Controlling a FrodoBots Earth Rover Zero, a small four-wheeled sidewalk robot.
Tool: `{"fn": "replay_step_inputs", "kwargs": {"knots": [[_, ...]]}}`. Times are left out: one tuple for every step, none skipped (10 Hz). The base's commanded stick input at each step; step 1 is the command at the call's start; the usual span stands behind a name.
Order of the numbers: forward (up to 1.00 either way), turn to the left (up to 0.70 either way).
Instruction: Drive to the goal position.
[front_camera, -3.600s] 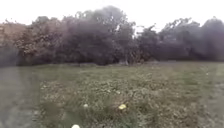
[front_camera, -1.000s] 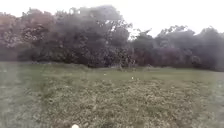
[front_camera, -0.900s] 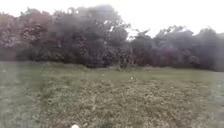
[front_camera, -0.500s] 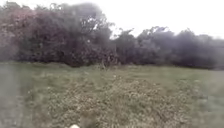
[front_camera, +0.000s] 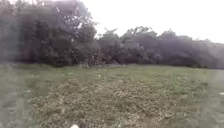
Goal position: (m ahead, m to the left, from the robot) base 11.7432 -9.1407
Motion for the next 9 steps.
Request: {"fn": "replay_step_inputs", "kwargs": {"knots": [[0.0, -0.66], [0.0, -0.66], [0.0, -0.66], [0.0, -0.66], [0.0, -0.66], [0.0, -0.66], [0.0, -0.66], [0.0, -0.09], [0.0, -0.03]]}}
